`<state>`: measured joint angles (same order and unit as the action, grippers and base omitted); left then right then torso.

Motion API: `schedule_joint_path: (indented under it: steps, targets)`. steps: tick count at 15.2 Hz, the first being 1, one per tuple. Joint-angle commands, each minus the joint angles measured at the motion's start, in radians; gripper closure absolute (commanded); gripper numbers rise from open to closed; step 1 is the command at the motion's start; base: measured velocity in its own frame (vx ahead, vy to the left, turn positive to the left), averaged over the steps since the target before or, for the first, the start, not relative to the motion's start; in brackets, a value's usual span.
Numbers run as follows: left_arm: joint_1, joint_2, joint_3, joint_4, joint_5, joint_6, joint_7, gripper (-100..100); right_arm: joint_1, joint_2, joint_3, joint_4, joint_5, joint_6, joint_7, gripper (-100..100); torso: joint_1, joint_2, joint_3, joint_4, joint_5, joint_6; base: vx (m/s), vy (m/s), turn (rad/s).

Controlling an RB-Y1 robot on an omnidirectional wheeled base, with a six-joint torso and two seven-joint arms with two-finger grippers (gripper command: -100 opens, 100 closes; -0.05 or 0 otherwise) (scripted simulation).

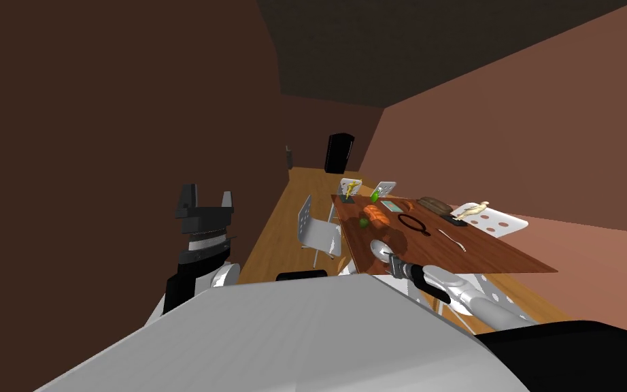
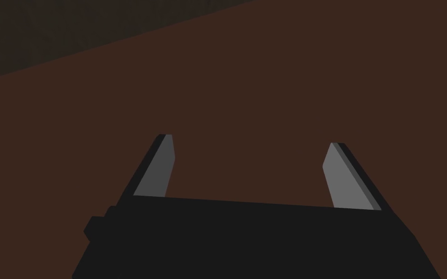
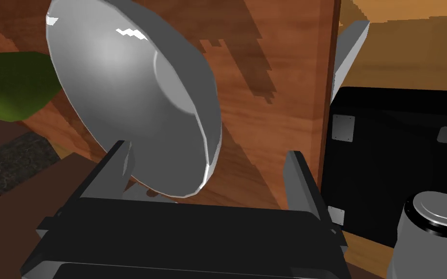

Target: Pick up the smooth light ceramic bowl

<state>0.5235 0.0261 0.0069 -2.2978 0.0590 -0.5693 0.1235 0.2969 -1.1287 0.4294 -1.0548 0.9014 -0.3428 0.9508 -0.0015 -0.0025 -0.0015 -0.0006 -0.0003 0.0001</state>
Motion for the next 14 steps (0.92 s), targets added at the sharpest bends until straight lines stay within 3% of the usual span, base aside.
schedule_joint_path:
  steps: [1,2,5,6,7,11,13,14]
  targets:
    - [0.000,0.000,0.000,0.000,0.000,0.000,0.000,0,0.001,0.002,0.001,0.022,0.019,-0.002,0.035,-100,0.000,0.000,0.000,0.000,0.000,0.000,0.036,-0.019,0.029]
    - [0.000,0.000,0.000,0.000,0.000,0.000,0.000,0,-0.003,0.005,-0.002,0.019,0.009,-0.005,0.019,-100,0.000,0.000,0.000,0.000,0.000,0.000,0.022,-0.012,0.011]
    - [0.000,0.000,0.000,0.000,0.000,0.000,0.000,0,-0.012,0.064,0.007,0.044,0.022,0.032,0.042,-100,-0.001,0.001,0.001,0.000,0.000,0.000,0.021,-0.046,0.067]
    - [0.000,0.000,0.000,0.000,0.000,0.000,0.000,0,-0.010,0.048,0.002,0.042,0.018,0.015,0.040,-100,-0.002,0.001,0.000,0.000,-0.001,0.000,0.015,-0.043,0.038]
    - [0.000,0.000,0.000,0.000,0.000,0.000,0.000,0,-0.011,0.052,0.002,0.043,0.018,0.018,0.042,100,-0.002,0.001,0.001,0.000,-0.001,0.000,0.006,-0.016,0.005]
    - [0.000,0.000,0.000,0.000,0.000,0.000,0.000,0,-0.010,0.051,0.003,0.043,0.018,0.018,0.042,100,0.001,0.002,0.001,0.001,0.000,0.000,0.000,-0.002,-0.003]
    - [0.000,0.000,0.000,0.000,0.000,0.000,0.000,0,-0.004,0.013,-0.002,0.026,0.012,-0.003,0.029,100,0.003,0.003,0.002,0.001,0.001,0.001,-0.016,0.044,-0.075]
    - [0.000,0.000,0.000,0.000,0.000,0.000,0.000,0,0.001,0.022,0.001,0.019,0.014,0.013,0.030,100,0.005,0.004,0.003,0.001,0.002,0.001,-0.019,0.035,-0.049]
